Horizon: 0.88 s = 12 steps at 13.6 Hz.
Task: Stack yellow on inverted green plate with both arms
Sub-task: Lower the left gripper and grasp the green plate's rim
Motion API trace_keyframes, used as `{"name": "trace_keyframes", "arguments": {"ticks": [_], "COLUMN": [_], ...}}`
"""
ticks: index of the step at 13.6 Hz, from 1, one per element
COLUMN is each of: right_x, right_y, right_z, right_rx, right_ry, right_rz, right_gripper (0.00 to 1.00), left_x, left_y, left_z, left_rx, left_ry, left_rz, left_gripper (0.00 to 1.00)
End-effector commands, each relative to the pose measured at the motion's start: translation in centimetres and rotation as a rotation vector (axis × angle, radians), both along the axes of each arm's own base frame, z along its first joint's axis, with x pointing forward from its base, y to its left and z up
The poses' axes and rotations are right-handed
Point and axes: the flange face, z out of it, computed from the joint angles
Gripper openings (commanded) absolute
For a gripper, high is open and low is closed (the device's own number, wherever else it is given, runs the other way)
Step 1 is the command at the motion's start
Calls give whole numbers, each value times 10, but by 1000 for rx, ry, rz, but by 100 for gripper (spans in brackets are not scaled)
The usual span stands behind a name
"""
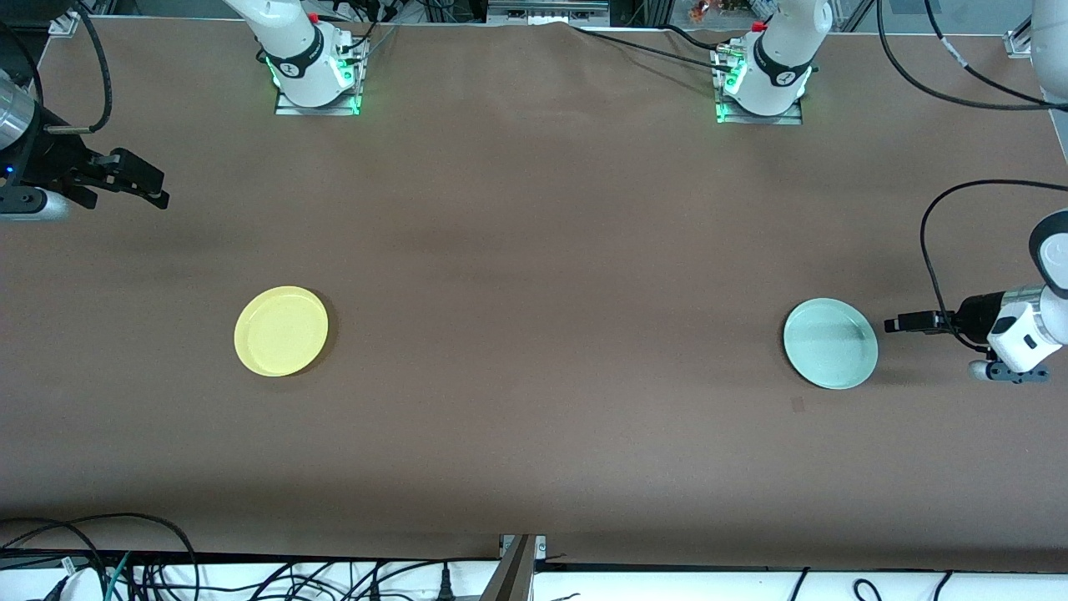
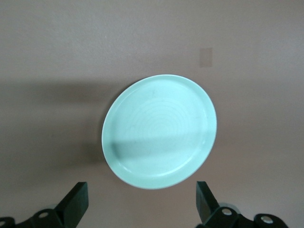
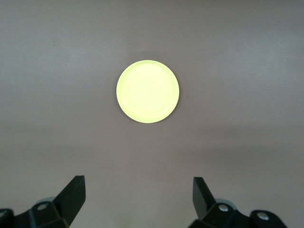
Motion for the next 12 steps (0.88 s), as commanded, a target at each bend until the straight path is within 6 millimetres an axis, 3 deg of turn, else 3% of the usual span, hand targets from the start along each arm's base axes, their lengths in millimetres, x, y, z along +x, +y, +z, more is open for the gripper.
{"name": "trace_keyframes", "arguments": {"ticks": [1, 8, 12], "right_x": [-2, -3, -3], "right_y": [2, 2, 1], "right_z": [7, 8, 8], "right_rx": [11, 11, 11], "right_ry": [6, 5, 5], "right_rz": [4, 4, 1], "right_gripper": [100, 100, 100], "left_x": [-1, -11, -12], "left_y": [14, 30, 33], "left_z": [-25, -82, -91], "left_rx": [-60, -135, -130], "left_ry": [-30, -60, -69], "left_rz": [-30, -69, -71], "left_gripper": [100, 100, 100]}}
